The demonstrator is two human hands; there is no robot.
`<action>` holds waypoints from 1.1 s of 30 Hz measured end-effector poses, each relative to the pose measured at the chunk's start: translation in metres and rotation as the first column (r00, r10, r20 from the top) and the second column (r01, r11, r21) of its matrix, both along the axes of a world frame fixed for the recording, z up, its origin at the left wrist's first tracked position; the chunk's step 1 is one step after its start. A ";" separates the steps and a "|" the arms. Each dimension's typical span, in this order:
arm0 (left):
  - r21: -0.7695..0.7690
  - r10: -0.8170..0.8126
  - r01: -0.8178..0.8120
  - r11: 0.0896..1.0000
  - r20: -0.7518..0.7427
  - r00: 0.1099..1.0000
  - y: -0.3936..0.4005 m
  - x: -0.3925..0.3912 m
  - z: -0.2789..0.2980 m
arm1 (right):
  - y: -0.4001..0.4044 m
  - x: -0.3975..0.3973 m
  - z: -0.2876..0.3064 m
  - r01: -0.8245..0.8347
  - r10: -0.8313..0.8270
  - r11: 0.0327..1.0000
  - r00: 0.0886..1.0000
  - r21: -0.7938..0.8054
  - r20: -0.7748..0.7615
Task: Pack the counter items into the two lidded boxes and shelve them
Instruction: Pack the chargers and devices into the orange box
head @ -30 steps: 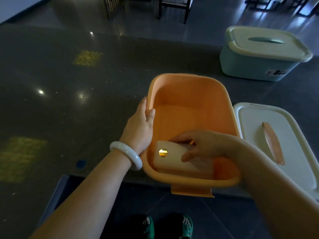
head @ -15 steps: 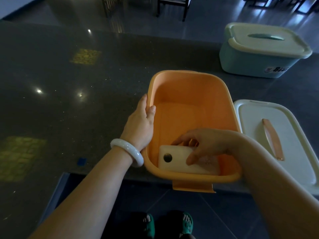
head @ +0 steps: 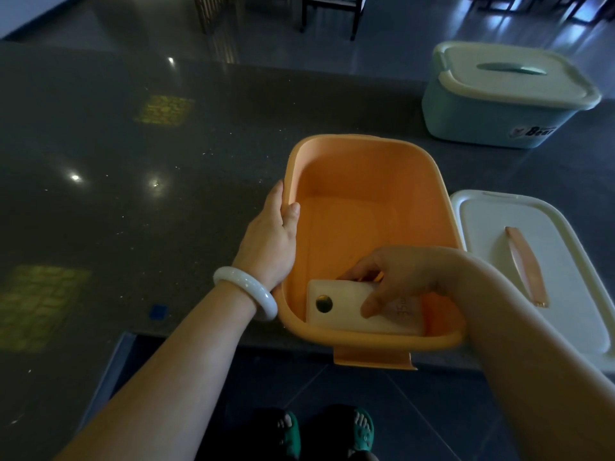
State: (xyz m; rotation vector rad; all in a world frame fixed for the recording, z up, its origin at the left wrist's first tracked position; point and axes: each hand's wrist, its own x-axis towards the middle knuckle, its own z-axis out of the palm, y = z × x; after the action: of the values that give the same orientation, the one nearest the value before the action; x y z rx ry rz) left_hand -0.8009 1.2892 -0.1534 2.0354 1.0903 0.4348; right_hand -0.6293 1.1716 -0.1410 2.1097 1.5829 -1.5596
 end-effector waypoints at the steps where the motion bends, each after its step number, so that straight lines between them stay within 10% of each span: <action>1: 0.001 0.001 -0.001 1.000 -0.005 1.000 0.000 0.000 0.000 | 0.000 0.000 0.001 0.001 -0.001 1.000 1.000 -0.004 -0.002; 24: 0.019 0.009 -0.006 1.000 -0.149 0.989 -0.006 -0.004 0.016 | 0.001 -0.003 0.001 -0.032 0.031 0.997 0.999 0.073 0.020; 33: 0.400 0.275 -0.101 0.911 -0.406 0.872 -0.008 -0.063 0.053 | 0.059 -0.026 0.054 -0.155 -0.049 0.704 0.963 0.693 0.265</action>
State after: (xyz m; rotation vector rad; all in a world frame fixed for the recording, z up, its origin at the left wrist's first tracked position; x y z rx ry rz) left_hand -0.8637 1.2811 -0.1004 2.4472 1.6065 0.2773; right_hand -0.6557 1.2304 -0.0866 2.4148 2.3642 -0.6045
